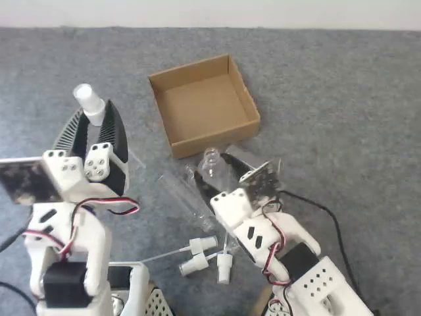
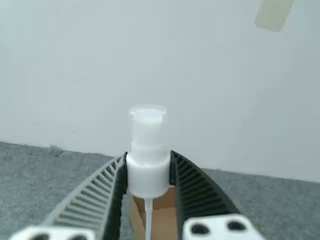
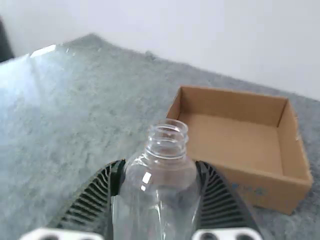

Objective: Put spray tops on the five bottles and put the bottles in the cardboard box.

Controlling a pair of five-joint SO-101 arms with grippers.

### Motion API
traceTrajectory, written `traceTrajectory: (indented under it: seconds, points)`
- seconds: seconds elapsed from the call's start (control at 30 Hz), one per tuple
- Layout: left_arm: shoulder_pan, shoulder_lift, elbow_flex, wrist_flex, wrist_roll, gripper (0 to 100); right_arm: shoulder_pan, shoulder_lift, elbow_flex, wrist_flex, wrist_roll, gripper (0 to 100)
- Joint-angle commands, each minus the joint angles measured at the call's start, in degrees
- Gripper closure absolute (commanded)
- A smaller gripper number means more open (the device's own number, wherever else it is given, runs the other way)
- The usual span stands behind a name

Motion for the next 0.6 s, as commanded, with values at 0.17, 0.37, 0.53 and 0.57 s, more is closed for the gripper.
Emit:
traceTrajectory:
  seconds: [0.17,0.37,0.53,0.57]
  points:
    - [6.0,-1.1,-2.4,-4.4,2.9,99,-2.2,-0.7,-0.4,-1.6,2.9,96.5]
    - [10.4,-1.2,-1.8,-4.4,3.0,99,-4.2,-0.3,-0.2,-1.6,9.7,96.5]
    - [12.1,-1.2,-1.8,-4.3,3.0,99,-6.7,-0.7,4.2,-7.4,14.8,96.5]
    - [12.6,-1.2,-1.7,-4.2,3.0,99,-6.9,-0.7,5.2,-8.8,15.6,96.5]
